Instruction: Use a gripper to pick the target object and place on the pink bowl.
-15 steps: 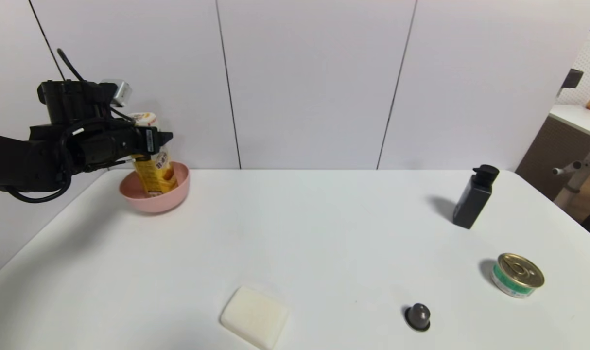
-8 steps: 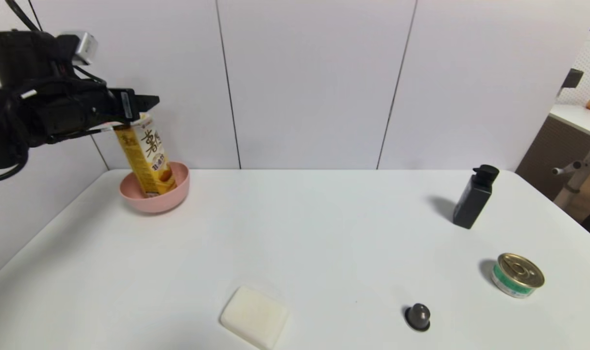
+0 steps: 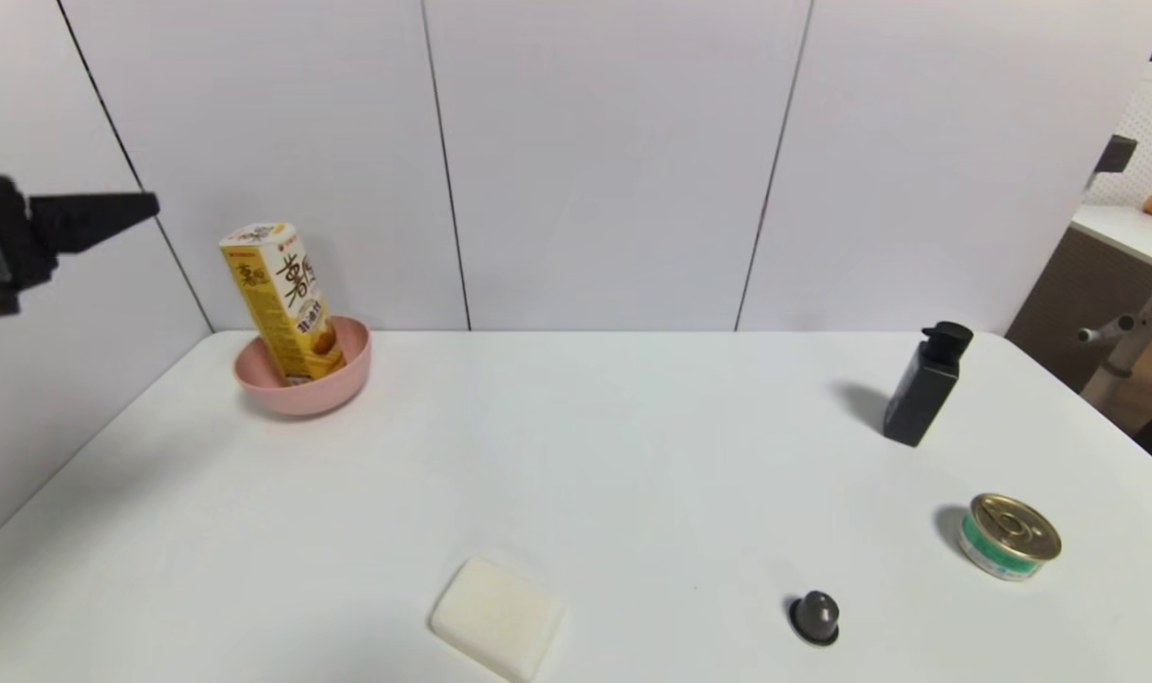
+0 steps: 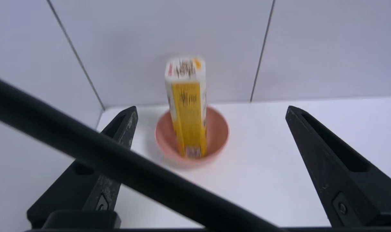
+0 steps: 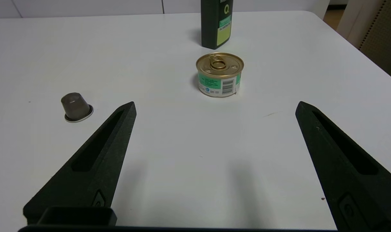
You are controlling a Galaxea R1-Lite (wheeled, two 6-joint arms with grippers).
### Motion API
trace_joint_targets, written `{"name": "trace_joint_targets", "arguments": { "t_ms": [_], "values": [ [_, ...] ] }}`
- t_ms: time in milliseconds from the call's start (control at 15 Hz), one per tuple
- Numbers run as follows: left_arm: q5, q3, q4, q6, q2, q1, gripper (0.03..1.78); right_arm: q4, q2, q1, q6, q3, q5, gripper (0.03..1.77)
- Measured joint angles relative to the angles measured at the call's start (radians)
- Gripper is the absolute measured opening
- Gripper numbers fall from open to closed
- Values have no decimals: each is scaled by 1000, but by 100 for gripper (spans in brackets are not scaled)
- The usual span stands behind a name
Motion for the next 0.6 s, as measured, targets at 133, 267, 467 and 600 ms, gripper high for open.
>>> {"name": "trace_joint_targets", "arguments": {
  "t_ms": [133, 267, 467, 600],
  "values": [
    [0, 215, 16, -3, -195, 0, 167, 0, 0, 0, 0, 0, 0, 171],
    [0, 427, 24, -7, -396, 1, 167, 0, 0, 0, 0, 0, 0, 171],
    [1, 701, 34, -12, -711, 1, 167, 1, 0, 0, 0, 0, 0, 171],
    [26, 828, 60, -14, -898, -3, 168, 1, 0, 0, 0, 0, 0, 171]
  ]
}}
